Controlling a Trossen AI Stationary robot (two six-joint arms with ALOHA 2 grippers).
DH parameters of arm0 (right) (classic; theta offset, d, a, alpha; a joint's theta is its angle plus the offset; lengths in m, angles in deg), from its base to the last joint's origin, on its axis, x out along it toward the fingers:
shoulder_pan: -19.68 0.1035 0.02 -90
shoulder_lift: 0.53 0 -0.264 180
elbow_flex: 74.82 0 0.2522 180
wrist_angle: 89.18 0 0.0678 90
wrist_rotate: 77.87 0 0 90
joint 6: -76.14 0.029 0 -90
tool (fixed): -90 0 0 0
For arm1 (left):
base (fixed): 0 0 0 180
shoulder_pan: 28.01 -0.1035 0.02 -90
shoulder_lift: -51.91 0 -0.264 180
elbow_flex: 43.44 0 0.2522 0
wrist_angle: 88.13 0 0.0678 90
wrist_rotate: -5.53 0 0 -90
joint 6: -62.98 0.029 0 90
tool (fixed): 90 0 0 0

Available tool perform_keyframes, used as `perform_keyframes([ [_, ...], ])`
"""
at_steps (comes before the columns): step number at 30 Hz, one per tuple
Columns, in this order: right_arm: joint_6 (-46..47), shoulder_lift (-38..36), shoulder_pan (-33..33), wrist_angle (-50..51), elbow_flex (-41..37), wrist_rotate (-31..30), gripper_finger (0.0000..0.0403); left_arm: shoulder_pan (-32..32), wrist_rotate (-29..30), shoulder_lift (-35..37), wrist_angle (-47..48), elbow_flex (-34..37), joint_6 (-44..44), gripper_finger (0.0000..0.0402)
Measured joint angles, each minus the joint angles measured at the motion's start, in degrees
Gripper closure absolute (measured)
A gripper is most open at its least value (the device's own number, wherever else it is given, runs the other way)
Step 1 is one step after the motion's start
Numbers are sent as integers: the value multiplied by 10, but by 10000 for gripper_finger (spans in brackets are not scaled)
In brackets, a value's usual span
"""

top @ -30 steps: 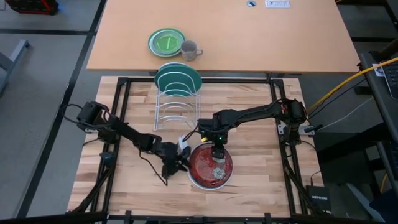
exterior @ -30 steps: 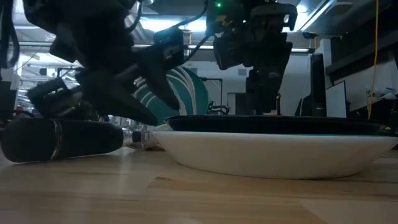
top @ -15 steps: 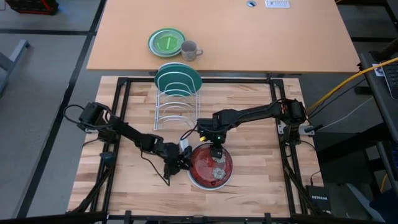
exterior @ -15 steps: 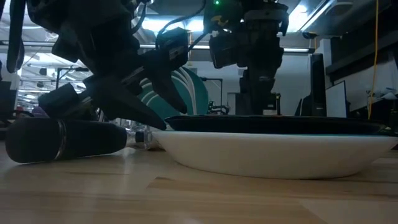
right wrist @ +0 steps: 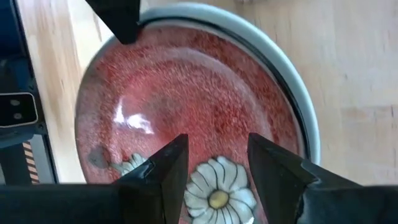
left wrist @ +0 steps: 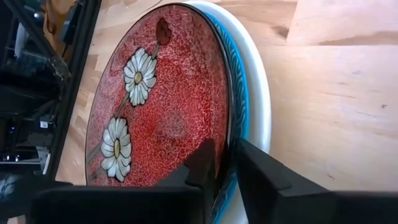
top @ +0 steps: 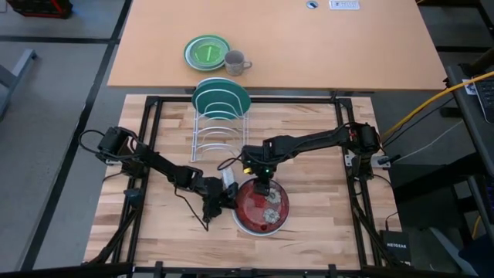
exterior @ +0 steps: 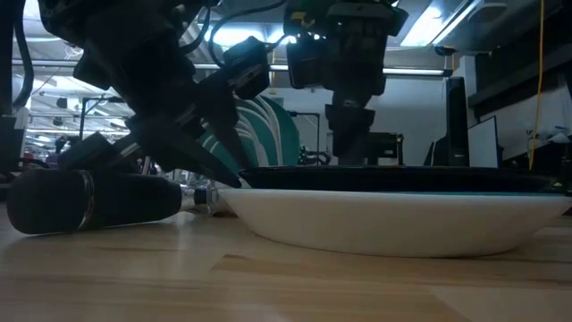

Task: Sort dishes
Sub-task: Put the red plate into the white dish rack

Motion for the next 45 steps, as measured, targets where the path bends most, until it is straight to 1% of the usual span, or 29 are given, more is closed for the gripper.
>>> perform_keyframes([
  [6, 0, 0, 0, -14, 0, 0, 233, 0, 1, 0, 4, 0, 5, 394],
  [11, 0, 0, 0, -15, 0, 7, 233, 2, 2, 0, 4, 0, 4, 395],
  [22, -17, 0, 4, -20, 0, 94, 233, 2, 3, 0, 3, 0, -1, 398],
  [29, -36, 0, 40, -83, 0, 101, 233, 2, 20, 8, 9, 1, -8, 400],
  [32, -34, 0, 66, -101, 0, 69, 233, 2, 21, 16, 13, 2, -34, 400],
  [37, -19, 0, 114, -102, 0, -11, 233, 2, 21, 26, 8, 2, -72, 400],
  [41, -1, 0, 149, -94, 0, -97, 233, 2, 22, 26, 11, 2, -76, 401],
  [45, 41, 0, 170, -50, 0, -191, 233, 10, 25, 26, 11, 2, -78, 401],
])
